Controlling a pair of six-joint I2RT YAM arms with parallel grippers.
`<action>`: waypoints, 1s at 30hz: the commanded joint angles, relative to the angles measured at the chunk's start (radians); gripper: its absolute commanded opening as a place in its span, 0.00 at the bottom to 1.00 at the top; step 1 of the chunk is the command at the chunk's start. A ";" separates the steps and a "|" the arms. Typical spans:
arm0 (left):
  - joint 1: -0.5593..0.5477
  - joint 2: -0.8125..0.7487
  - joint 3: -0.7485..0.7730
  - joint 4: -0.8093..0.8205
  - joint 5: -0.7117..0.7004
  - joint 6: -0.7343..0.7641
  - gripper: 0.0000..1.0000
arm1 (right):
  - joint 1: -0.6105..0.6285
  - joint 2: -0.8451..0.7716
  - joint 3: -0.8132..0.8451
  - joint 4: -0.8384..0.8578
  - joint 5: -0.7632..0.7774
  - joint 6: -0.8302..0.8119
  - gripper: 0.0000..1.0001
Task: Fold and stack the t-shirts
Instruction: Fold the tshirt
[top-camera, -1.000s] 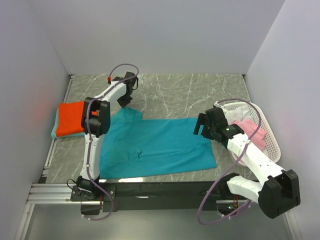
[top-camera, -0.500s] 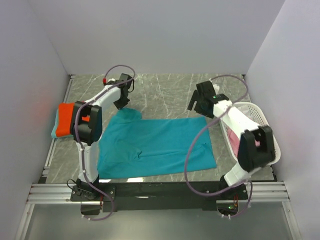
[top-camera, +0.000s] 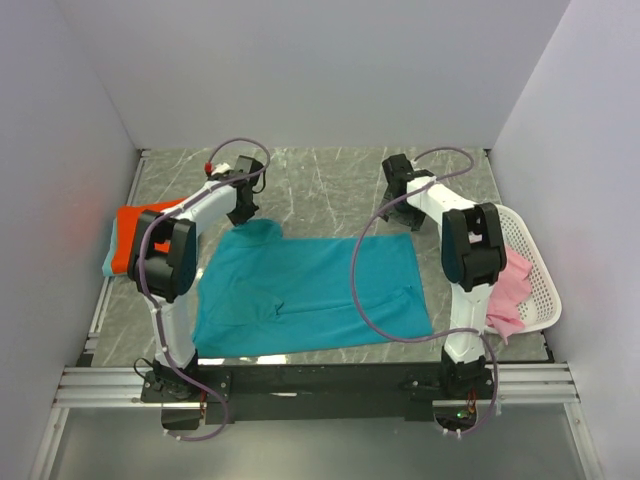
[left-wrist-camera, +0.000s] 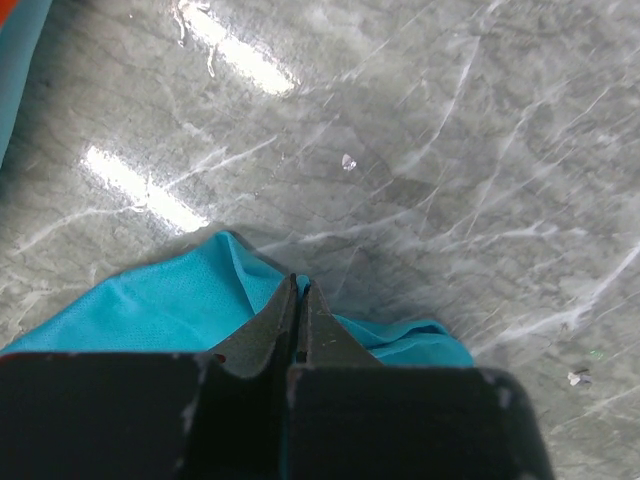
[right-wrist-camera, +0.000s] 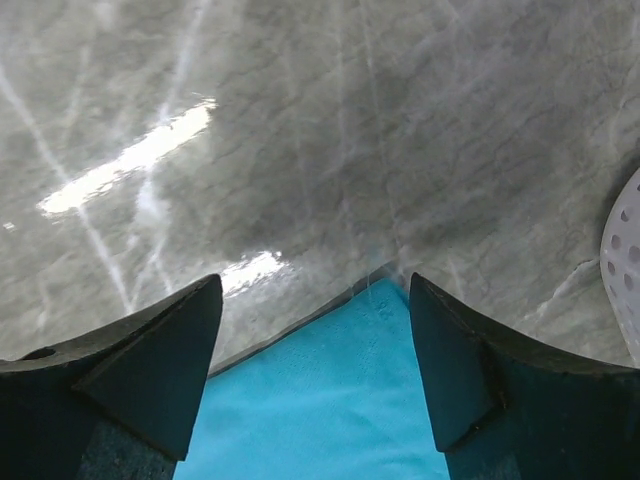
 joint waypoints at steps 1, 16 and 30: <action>-0.004 -0.070 -0.019 0.046 0.015 0.022 0.01 | -0.007 0.014 0.040 -0.043 0.068 0.039 0.81; -0.006 -0.110 -0.051 0.052 0.013 0.003 0.01 | -0.004 0.034 0.028 -0.107 0.054 0.096 0.69; -0.006 -0.142 -0.089 0.055 0.002 -0.008 0.01 | -0.004 0.003 -0.023 -0.094 0.045 0.105 0.27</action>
